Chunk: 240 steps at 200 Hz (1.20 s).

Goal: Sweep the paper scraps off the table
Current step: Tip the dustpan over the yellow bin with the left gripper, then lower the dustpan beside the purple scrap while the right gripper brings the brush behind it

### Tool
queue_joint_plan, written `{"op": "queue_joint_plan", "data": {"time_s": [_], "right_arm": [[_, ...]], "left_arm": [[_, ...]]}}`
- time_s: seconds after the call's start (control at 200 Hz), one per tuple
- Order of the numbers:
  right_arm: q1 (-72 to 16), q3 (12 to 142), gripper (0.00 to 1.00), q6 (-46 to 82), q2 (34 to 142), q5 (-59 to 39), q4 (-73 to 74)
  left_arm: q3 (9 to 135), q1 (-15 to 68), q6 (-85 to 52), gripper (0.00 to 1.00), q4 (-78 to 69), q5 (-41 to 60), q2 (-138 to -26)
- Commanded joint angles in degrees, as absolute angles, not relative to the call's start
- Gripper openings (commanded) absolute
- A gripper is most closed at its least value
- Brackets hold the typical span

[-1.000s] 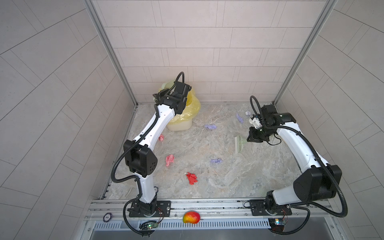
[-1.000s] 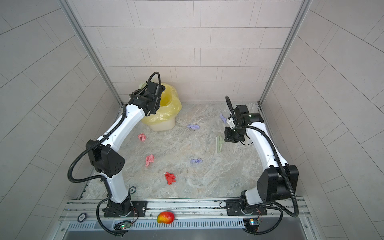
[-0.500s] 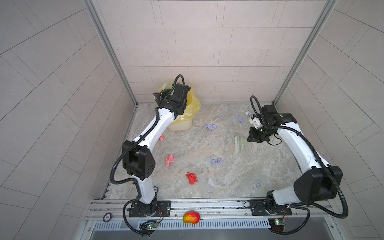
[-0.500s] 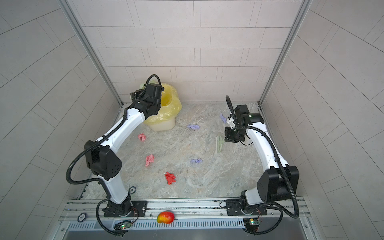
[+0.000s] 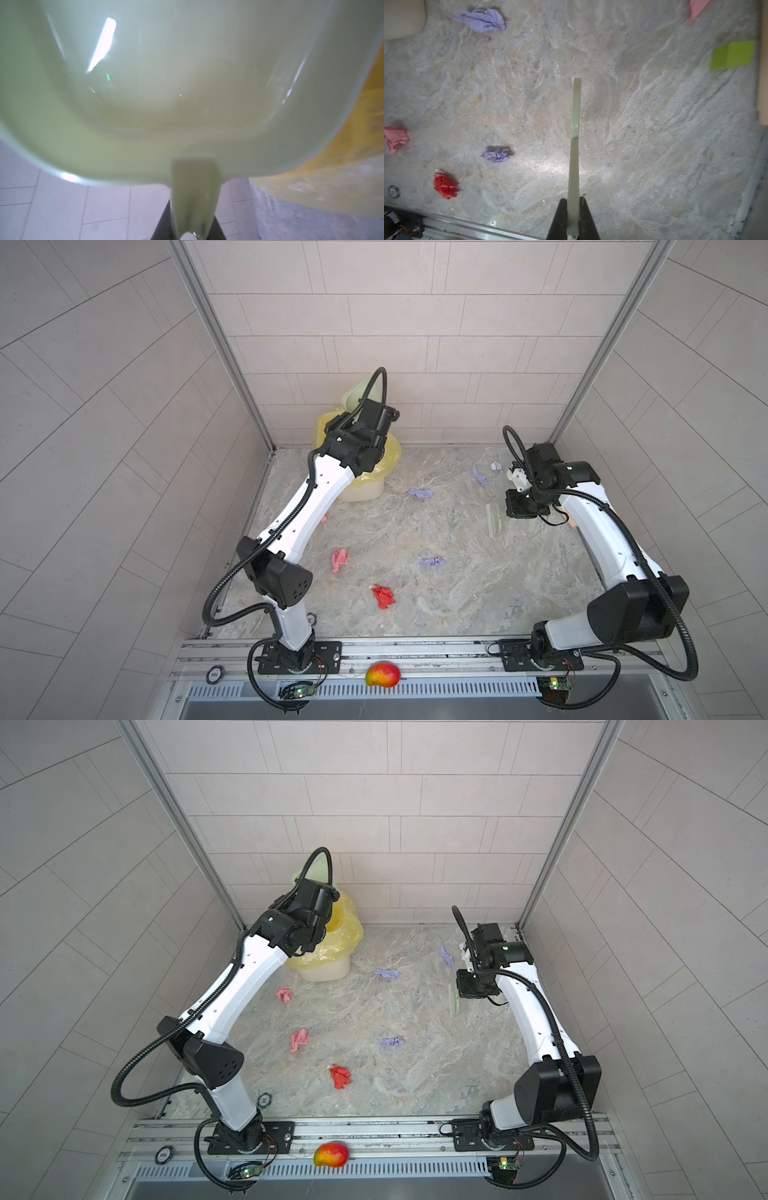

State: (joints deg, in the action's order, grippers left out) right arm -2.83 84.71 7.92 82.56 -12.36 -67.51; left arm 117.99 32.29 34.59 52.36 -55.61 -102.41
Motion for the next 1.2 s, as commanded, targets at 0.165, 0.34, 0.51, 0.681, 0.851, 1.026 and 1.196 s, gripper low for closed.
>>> {"op": "queue_joint_plan", "data": {"time_s": [0.165,0.34,0.51,0.681,0.851,1.026,1.196], "right_arm": [[-2.5,85.5,0.00,3.6,81.9,2.9,-60.2],[-2.5,85.2,0.00,0.0,83.9,3.4,-53.0],[-2.6,88.6,0.00,-7.6,88.8,2.3,-48.3],[-3.9,93.5,0.00,-17.1,96.0,1.4,-46.2],[-8.3,97.6,0.00,-25.3,102.7,5.3,-44.2],[-10.6,106.1,0.00,-29.8,111.8,13.1,-47.1],[-11.3,110.0,0.00,-32.8,115.7,16.6,-47.5]], "left_arm": [[110.7,41.1,8.4,0.00,61.5,-38.5,-99.8],[103.3,44.2,2.7,0.00,59.4,-30.2,-98.8],[98.3,44.8,-1.7,0.00,59.3,-19.8,-99.1],[92.1,46.3,-4.0,0.00,55.8,-14.6,-99.1],[87.8,46.7,-5.1,0.00,53.0,-9.9,-98.8],[85.7,47.2,-5.4,0.00,52.6,-8.4,-98.9],[83.3,47.3,-5.8,0.00,52.1,-7.7,-98.2]]}}
